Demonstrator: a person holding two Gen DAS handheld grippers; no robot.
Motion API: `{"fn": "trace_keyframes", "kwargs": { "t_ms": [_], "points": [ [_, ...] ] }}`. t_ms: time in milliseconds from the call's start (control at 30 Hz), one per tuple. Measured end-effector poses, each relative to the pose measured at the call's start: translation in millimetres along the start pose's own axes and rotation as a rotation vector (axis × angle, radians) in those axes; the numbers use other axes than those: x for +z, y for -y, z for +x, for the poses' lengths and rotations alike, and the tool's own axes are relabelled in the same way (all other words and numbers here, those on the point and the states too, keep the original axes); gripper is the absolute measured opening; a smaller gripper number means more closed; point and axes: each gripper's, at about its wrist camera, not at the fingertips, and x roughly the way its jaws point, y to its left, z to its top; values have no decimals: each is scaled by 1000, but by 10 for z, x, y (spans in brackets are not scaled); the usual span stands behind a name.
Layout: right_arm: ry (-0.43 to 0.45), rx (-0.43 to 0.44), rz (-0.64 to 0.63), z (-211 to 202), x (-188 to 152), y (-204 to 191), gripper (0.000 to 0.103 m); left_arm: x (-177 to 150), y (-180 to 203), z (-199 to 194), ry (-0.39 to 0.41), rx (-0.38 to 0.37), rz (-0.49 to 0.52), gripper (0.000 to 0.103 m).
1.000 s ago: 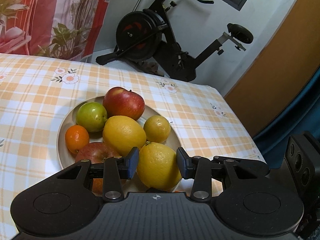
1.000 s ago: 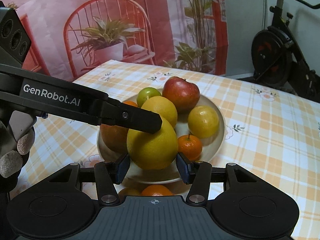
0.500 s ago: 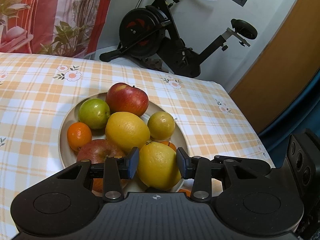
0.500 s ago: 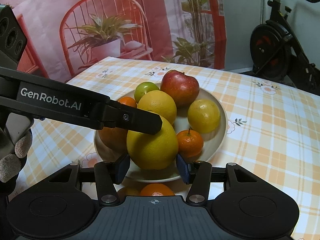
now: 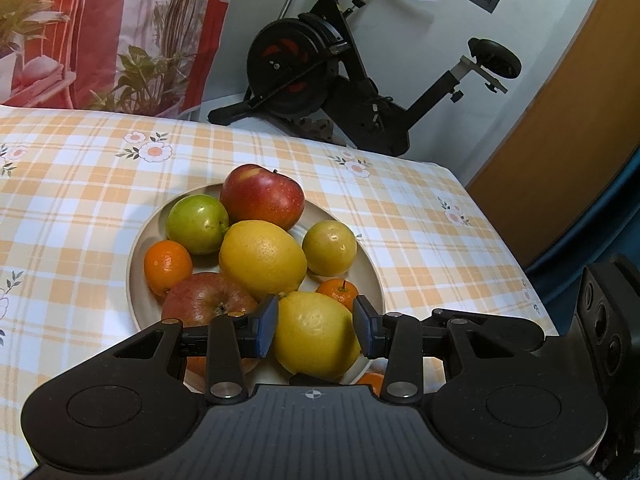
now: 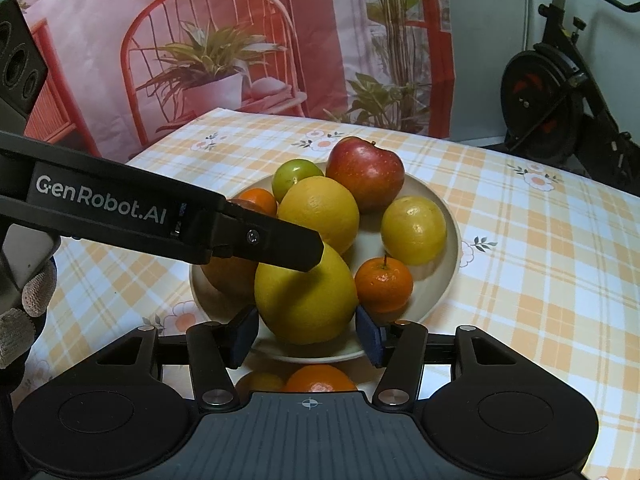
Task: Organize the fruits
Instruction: 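Open both tools and move them back to the loose orange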
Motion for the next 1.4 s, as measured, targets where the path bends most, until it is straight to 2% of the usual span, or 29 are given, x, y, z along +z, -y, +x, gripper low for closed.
{"fn": "trace_keyframes", "kwargs": {
  "t_ms": [300,567,800,1067,1400],
  "points": [
    [61,-18,16,-194,-60,13,50,-6,1,-217,67,26,-8,43],
    [255,-91,54,-583,-423,94,51,-179,76,-483,159,97,17,43],
    [350,-153,96,-734,-806,154,51,-429,223,-589,206,160,70,43],
    [394,-175,71,-757,-945,48,51,-672,342,-654,228,183,111,44],
    [371,-156,123,-722,-944,131,54,-856,267,-605,200,186,77,44]
  ]
}}
